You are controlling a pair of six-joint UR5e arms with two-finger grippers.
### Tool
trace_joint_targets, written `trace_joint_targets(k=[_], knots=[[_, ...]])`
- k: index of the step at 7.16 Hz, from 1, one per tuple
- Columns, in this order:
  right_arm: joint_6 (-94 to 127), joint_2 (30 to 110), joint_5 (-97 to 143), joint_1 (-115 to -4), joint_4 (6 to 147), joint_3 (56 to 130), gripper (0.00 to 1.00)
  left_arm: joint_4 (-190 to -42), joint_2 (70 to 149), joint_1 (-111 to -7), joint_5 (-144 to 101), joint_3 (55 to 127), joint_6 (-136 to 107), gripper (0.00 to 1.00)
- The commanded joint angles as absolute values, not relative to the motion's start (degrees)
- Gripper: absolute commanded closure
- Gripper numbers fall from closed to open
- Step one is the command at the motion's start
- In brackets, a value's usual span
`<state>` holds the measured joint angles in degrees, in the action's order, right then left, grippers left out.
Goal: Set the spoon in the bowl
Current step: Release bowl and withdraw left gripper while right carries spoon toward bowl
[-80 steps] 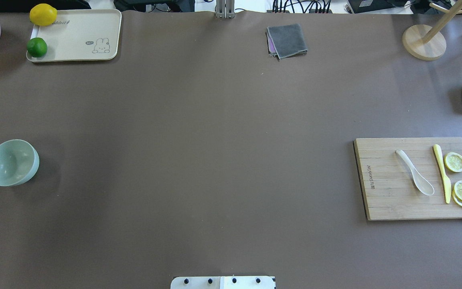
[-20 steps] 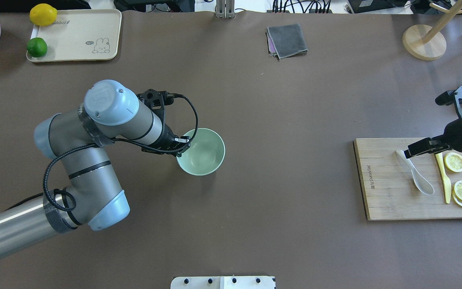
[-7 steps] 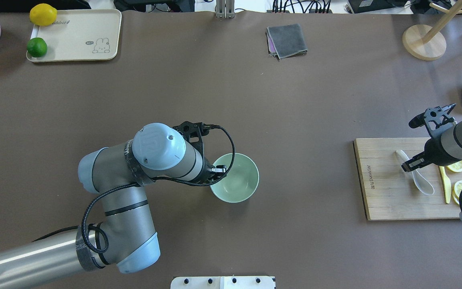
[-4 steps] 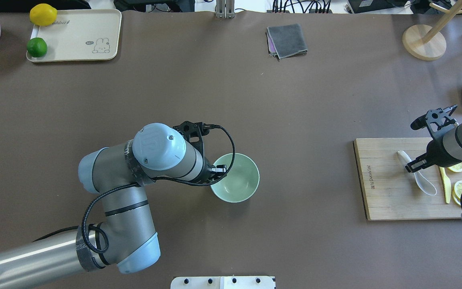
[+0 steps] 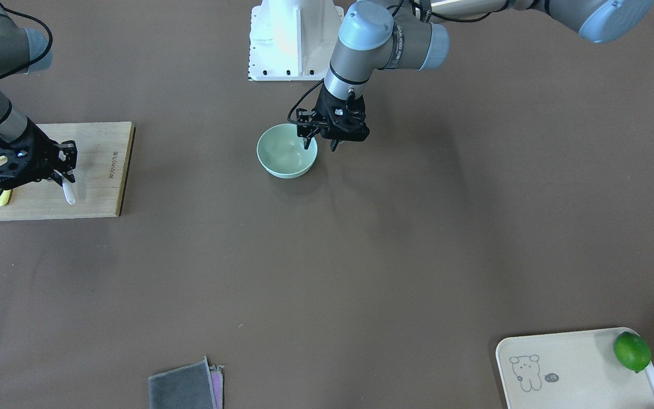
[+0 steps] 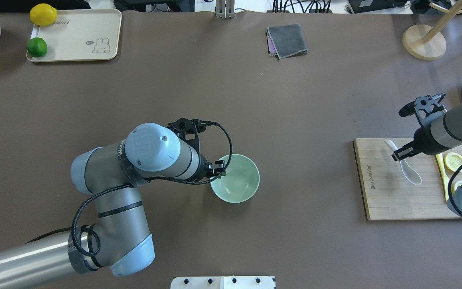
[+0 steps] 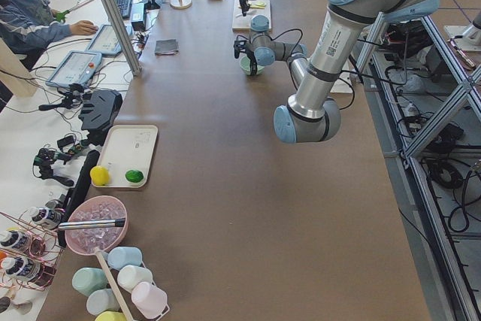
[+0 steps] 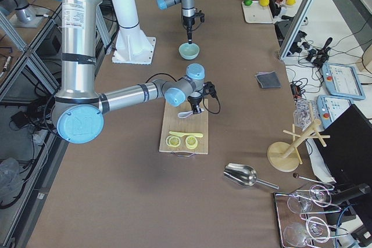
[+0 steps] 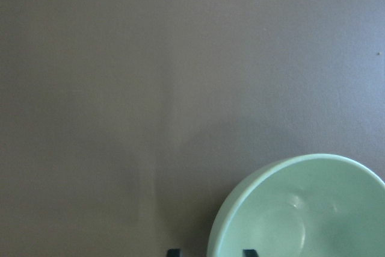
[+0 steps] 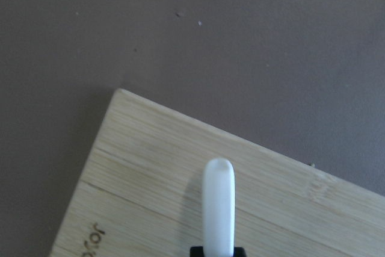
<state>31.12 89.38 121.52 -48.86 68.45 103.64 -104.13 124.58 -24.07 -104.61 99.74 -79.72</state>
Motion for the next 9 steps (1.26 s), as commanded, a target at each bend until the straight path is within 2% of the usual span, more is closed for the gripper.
trace_joint_targets(k=[1, 4, 6, 9], knots=[[43.9, 79.1, 121.4, -46.7, 78.9, 106.8, 1.0, -101.9, 120.1, -26.9, -108.8, 105.4, -74.3, 0.02], [75.4, 66.9, 114.7, -35.7, 79.5, 106.9, 1.0, -102.2, 107.3, -36.8, -116.9, 110.6, -57.3, 0.02], [88.4, 62.8, 108.7, -30.5, 79.9, 106.0, 1.0, -102.6, 101.3, -44.3, -122.0, 110.7, -45.0, 0.02], [96.1, 56.1, 101.6, -25.9, 84.0, 102.1, 1.0, -102.7, 100.0, -46.1, -122.8, 109.7, -41.0, 0.02]])
